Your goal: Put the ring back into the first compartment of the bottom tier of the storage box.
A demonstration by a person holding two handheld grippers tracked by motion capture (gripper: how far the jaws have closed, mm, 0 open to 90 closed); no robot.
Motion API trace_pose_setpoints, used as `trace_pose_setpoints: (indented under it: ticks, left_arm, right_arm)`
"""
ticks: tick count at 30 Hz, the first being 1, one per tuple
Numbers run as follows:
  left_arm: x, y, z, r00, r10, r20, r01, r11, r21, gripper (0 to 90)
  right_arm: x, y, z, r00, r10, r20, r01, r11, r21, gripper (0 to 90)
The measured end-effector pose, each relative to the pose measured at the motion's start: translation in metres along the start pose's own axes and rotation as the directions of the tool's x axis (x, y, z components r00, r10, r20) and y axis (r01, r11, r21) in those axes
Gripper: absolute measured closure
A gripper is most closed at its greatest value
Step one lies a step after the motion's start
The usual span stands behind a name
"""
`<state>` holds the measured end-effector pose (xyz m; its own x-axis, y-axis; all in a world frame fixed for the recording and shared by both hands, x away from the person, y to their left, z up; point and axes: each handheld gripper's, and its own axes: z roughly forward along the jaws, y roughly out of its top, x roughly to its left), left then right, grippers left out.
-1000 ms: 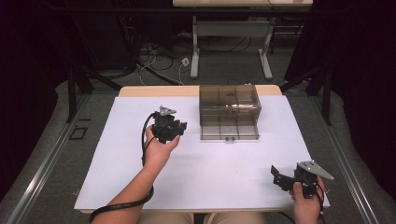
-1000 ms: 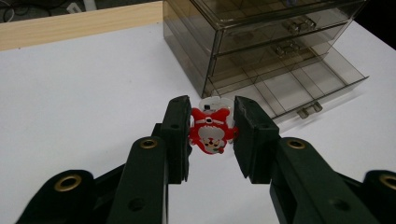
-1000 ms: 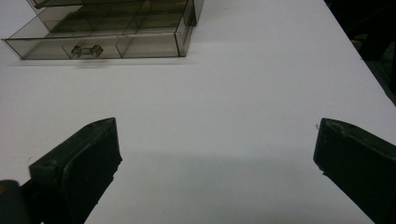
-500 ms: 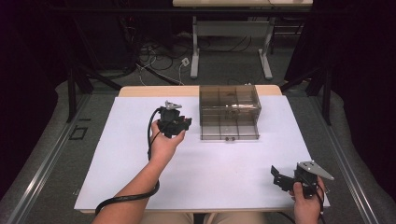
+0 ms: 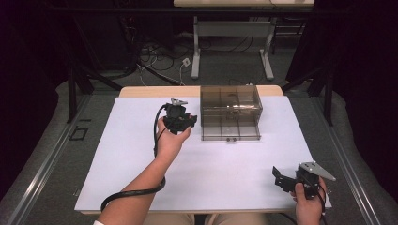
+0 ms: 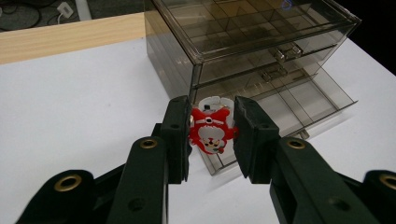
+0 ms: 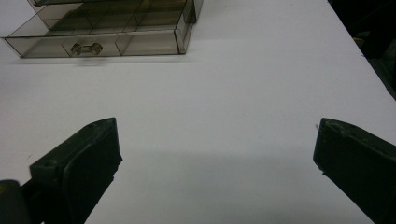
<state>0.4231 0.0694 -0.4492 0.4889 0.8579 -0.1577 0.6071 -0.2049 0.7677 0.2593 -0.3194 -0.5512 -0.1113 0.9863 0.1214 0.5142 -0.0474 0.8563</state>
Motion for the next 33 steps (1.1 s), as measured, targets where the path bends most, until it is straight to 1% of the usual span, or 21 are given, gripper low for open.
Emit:
trace_pose_setpoints:
  ticks: [1,6,8,9,10,11,12,14,15,21,22,24,29,33]
  left_arm:
    - [0.000,0.000,0.001,1.0000,-0.004,-0.002,0.004,1.0000,-0.006,66.8]
    - [-0.001,0.003,0.004,0.9999,-0.017,-0.001,0.017,0.9998,-0.003,66.8]
    - [-0.001,0.005,0.005,0.9999,-0.016,-0.001,0.016,0.9999,-0.003,66.8]
    - [-0.002,0.005,0.006,0.9998,-0.021,0.000,0.021,0.9998,-0.005,66.8]
    - [-0.002,0.006,0.007,0.9998,-0.022,-0.001,0.022,0.9997,-0.005,66.8]
    - [-0.003,0.006,0.007,0.9997,-0.025,0.000,0.025,0.9997,0.001,66.8]
    - [-0.003,0.007,0.009,0.9995,-0.030,0.001,0.030,0.9995,-0.007,66.8]
    - [-0.004,0.008,0.011,0.9995,-0.032,0.002,0.032,0.9995,0.002,66.8]
    - [-0.005,0.008,0.012,0.9995,-0.032,0.003,0.032,0.9995,-0.003,66.8]
    - [-0.009,0.009,0.019,0.9988,-0.049,0.003,0.049,0.9988,0.002,66.8]
    - [-0.010,0.010,0.020,0.9988,-0.049,0.004,0.049,0.9988,0.006,66.8]
    - [-0.011,0.010,0.022,0.9991,-0.042,0.003,0.042,0.9991,0.008,66.8]
    - [-0.014,0.009,0.028,0.9987,-0.051,0.006,0.051,0.9986,0.014,66.8]
    - [-0.016,0.009,0.031,0.9989,-0.047,0.006,0.047,0.9987,0.020,66.8]
  right_arm:
    - [0.000,0.000,0.000,1.0000,-0.001,0.000,0.001,1.000,-0.001,0.3]
    - [0.000,0.000,0.000,1.0000,0.000,-0.003,0.000,1.000,-0.003,0.3]
    - [-0.001,0.000,0.000,1.0000,0.001,-0.001,-0.001,1.000,-0.010,0.3]
    - [-0.001,0.000,0.000,1.0000,-0.004,0.002,0.004,1.000,-0.009,0.3]
    - [-0.001,0.000,0.000,1.0000,-0.002,-0.004,0.002,1.000,-0.010,0.4]
    - [-0.001,0.000,0.000,1.0000,-0.002,-0.003,0.002,1.000,-0.010,0.4]
    - [-0.001,0.000,0.000,1.0000,-0.003,0.004,0.003,1.000,-0.009,0.4]
    - [-0.001,0.000,-0.001,1.0000,0.002,0.000,-0.002,1.000,-0.003,0.3]
    - [0.000,0.000,0.000,1.0000,0.002,-0.001,-0.002,1.000,-0.003,0.4]
    - [0.000,0.000,0.000,1.0000,-0.002,0.000,0.002,1.000,0.000,0.4]
    - [-0.001,0.000,0.001,1.0000,-0.002,-0.004,0.002,1.000,-0.007,0.4]
    - [-0.001,0.000,0.001,1.0000,-0.003,-0.002,0.003,1.000,-0.004,0.4]
    - [-0.001,0.000,0.001,1.0000,-0.004,-0.003,0.004,1.000,-0.004,0.4]
    - [-0.001,0.000,0.001,1.0000,-0.003,-0.002,0.003,1.000,-0.005,0.4]
